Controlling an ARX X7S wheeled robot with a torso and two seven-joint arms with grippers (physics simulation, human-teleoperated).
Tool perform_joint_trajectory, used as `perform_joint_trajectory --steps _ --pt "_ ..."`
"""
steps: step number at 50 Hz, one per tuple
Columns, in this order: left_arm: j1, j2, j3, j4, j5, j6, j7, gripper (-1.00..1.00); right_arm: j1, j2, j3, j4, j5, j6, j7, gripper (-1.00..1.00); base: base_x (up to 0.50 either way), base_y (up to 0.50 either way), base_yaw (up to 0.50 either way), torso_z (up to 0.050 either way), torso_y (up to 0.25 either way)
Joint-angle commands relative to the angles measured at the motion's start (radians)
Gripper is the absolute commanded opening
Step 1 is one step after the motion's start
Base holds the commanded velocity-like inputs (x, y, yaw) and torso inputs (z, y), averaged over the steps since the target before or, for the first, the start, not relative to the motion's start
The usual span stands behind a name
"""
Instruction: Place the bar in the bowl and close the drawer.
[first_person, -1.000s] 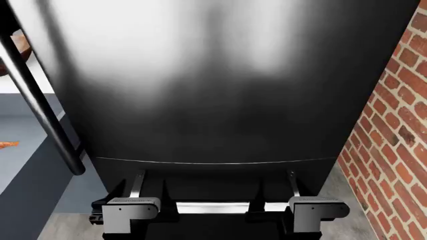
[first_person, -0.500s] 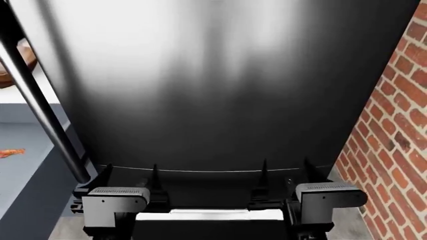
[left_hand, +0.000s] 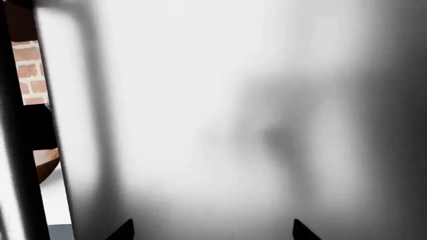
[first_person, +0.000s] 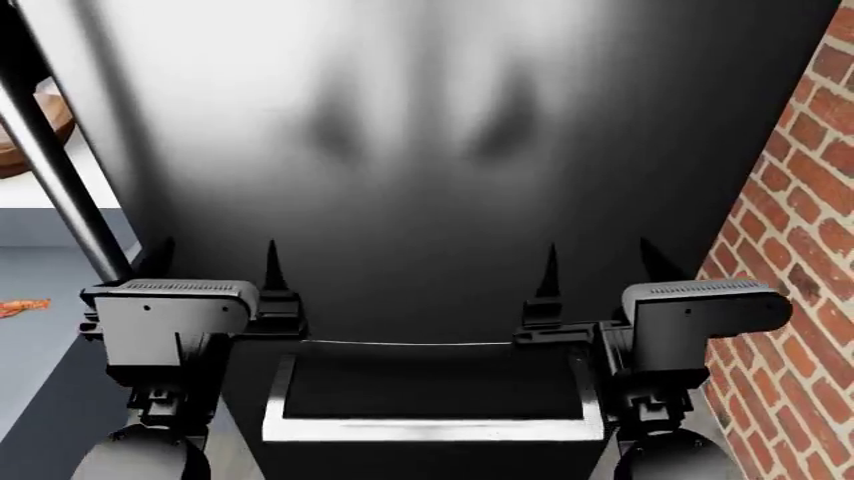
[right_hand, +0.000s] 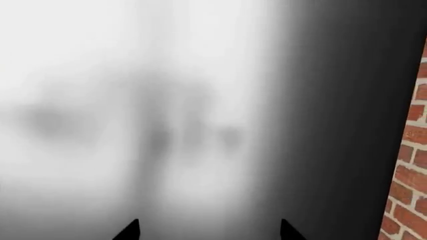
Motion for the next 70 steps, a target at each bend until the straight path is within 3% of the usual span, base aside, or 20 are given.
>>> perform_joint_trajectory --steps 1,41,70 --pt "-0.079 -0.021 -0.011 0.012 -0.009 -0.072 -0.011 1.00 0.074 0.020 -0.005 -0.047 0.006 0.101 0.002 1.00 0.00 0.00 0.00 0.050 0.000" --pt "-0.081 -0.046 -0.048 0.134 -0.076 -0.166 -0.023 1.00 0.128 0.057 -0.026 -0.178 0.052 0.203 0.000 1.00 0.00 0.07 0.00 0.050 0.000" --pt "-0.067 -0.077 -0.064 0.200 -0.092 -0.198 -0.039 1.00 0.160 0.076 -0.032 -0.241 0.066 0.279 0.018 1.00 0.00 0.24 0.00 0.000 0.000"
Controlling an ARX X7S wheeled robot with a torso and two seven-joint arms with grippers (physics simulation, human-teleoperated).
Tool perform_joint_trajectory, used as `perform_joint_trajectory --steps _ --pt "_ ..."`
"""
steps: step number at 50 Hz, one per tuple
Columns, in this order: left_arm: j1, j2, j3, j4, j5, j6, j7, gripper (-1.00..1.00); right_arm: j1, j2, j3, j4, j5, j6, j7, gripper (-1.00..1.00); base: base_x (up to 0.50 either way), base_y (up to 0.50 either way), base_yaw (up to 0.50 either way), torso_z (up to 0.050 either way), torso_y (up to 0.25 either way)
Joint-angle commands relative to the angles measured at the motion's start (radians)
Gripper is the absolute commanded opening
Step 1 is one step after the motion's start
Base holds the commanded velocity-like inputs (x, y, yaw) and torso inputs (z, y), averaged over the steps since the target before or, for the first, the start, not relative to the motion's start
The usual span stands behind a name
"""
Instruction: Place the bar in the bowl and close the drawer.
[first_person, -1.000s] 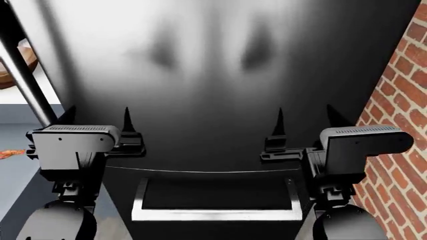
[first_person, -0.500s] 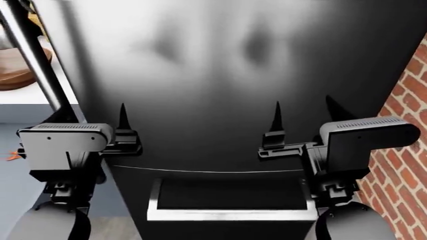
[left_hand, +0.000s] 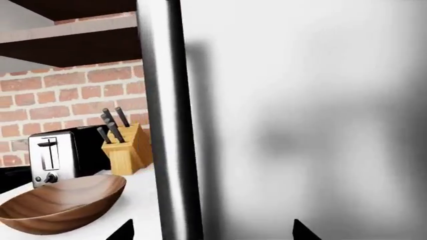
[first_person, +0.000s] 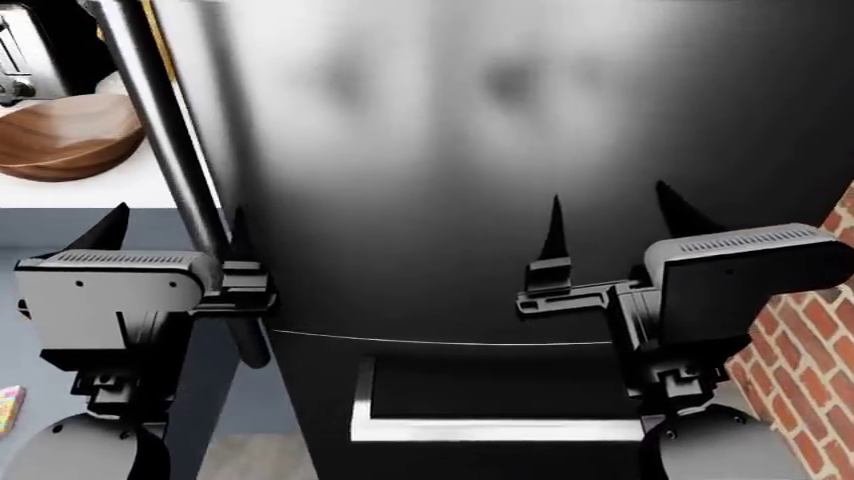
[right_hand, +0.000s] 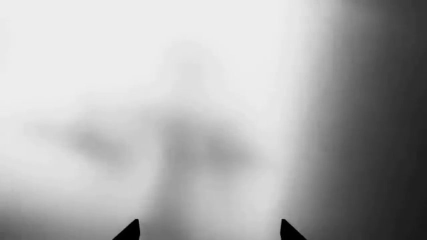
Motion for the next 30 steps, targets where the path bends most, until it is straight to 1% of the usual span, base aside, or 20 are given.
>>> perform_joint_trajectory --steps 1,14,23,30 --pt "-0.006 -0.015 -0.007 0.025 -0.008 -0.029 -0.007 1.00 0.025 0.010 0.000 -0.031 0.008 0.048 0.004 1.00 0.00 0.26 0.00 0.000 0.000" --pt "-0.126 -0.066 0.002 0.117 -0.021 -0.205 -0.021 1.00 0.154 0.041 0.012 -0.136 0.025 0.250 -0.003 1.00 0.00 0.26 0.00 0.000 0.000" --pt "-0.194 -0.095 0.006 0.148 -0.028 -0.279 -0.023 1.00 0.195 0.052 0.010 -0.147 0.028 0.294 -0.001 1.00 0.00 0.26 0.00 0.000 0.000" --pt "-0.212 -0.106 -0.010 0.169 -0.035 -0.306 -0.025 1.00 0.227 0.059 0.014 -0.162 0.029 0.328 0.003 1.00 0.00 0.26 0.00 0.000 0.000"
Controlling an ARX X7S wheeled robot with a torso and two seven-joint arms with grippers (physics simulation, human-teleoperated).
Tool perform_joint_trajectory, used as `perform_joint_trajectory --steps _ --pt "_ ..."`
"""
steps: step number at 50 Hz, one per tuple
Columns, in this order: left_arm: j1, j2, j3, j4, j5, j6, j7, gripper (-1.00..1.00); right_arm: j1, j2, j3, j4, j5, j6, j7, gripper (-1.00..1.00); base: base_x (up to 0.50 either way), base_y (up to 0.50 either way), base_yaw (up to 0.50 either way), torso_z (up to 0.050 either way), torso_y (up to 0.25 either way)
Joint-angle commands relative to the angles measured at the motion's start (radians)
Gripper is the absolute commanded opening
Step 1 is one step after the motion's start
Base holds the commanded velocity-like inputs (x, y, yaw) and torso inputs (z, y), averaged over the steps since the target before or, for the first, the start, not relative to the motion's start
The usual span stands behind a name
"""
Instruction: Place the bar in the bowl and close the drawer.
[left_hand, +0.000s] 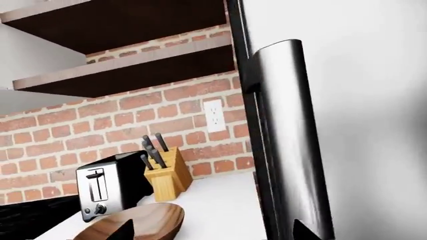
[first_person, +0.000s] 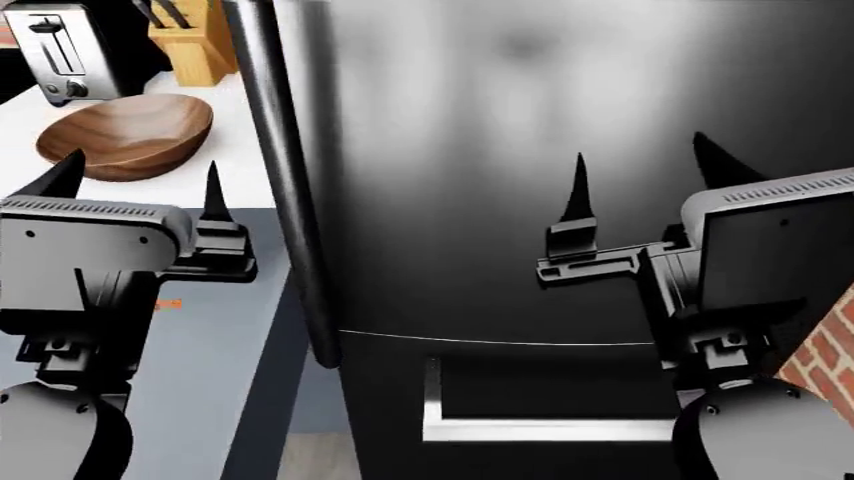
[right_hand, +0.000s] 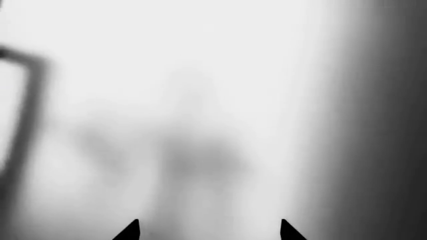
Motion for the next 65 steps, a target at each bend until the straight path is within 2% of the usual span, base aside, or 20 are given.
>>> perform_joint_trajectory --steps 1,37,65 --pt "-0.049 -0.026 -0.009 0.038 -0.008 -0.066 -0.005 1.00 0.055 0.014 0.004 -0.029 0.004 0.066 0.004 1.00 0.00 0.26 0.00 0.000 0.000" --pt "-0.037 -0.040 -0.035 0.059 -0.021 -0.070 -0.020 1.00 0.079 0.025 0.021 -0.088 0.027 0.142 0.017 1.00 0.00 0.26 0.00 0.000 0.000" --pt "-0.023 -0.052 -0.031 0.046 -0.018 -0.049 -0.031 1.00 0.077 0.034 0.010 -0.063 0.039 0.118 0.031 1.00 0.00 0.32 0.00 0.000 0.000"
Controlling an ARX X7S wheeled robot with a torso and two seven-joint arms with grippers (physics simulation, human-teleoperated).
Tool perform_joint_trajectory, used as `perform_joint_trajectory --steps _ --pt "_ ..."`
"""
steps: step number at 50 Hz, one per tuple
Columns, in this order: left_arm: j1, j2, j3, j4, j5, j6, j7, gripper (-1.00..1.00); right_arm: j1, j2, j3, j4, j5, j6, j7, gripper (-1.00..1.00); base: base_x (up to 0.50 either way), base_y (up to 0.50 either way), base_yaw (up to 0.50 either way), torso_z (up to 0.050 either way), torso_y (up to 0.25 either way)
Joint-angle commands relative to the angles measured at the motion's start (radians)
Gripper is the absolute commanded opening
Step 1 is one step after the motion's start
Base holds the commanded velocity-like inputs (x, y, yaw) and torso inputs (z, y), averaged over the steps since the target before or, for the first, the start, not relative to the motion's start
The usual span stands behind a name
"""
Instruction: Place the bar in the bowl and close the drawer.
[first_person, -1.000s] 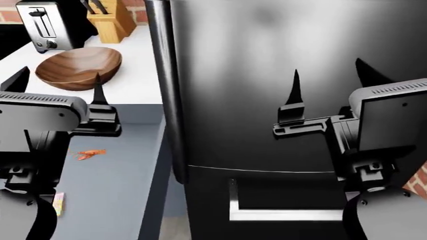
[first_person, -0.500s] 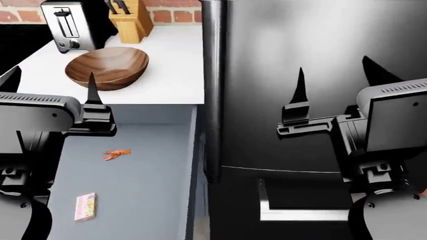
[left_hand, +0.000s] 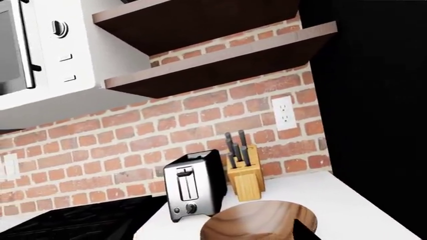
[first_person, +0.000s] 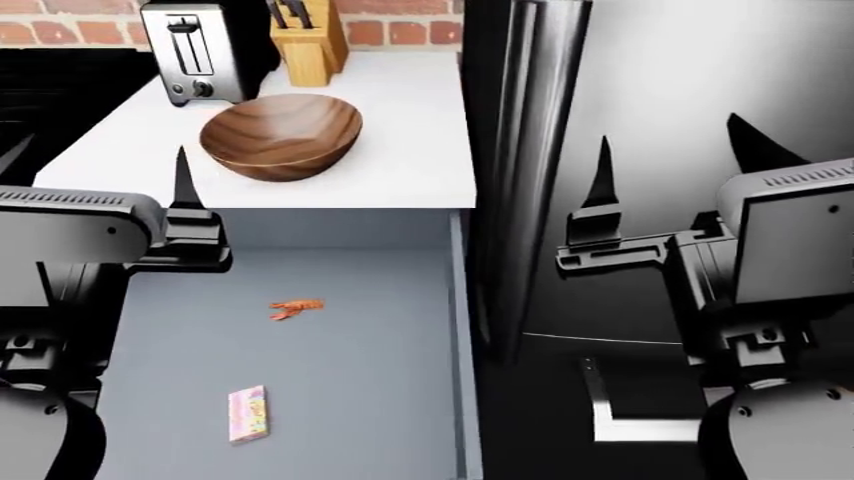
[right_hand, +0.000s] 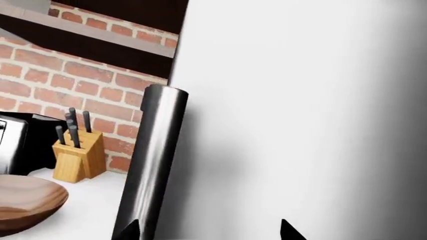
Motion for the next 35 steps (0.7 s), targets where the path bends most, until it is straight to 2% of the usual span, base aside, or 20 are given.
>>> perform_joint_trajectory --steps 1,8,17,26,35 --pt "0.008 -0.006 -0.006 0.004 -0.004 0.002 -0.001 1.00 0.010 0.005 -0.017 0.016 0.005 -0.007 0.006 1.00 0.00 0.38 0.00 0.000 0.000" --pt "-0.022 -0.017 0.010 -0.003 -0.006 -0.021 -0.002 1.00 0.058 0.009 -0.042 0.019 0.011 0.033 0.006 1.00 0.00 0.39 0.00 0.000 0.000" --pt "-0.326 -0.063 0.133 -0.085 -0.018 -0.171 0.020 1.00 0.313 -0.002 -0.140 0.104 0.036 0.151 -0.022 1.00 0.00 0.40 0.00 0.000 0.000" --pt "-0.424 -0.046 0.137 -0.229 -0.022 -0.131 0.042 1.00 0.439 -0.021 -0.164 0.170 0.067 0.201 -0.059 1.00 0.00 0.40 0.00 0.000 0.000" --pt "-0.486 -0.036 0.166 -0.379 -0.014 -0.074 0.062 1.00 0.510 -0.021 -0.193 0.287 0.074 0.174 -0.081 1.00 0.00 0.40 0.00 0.000 0.000"
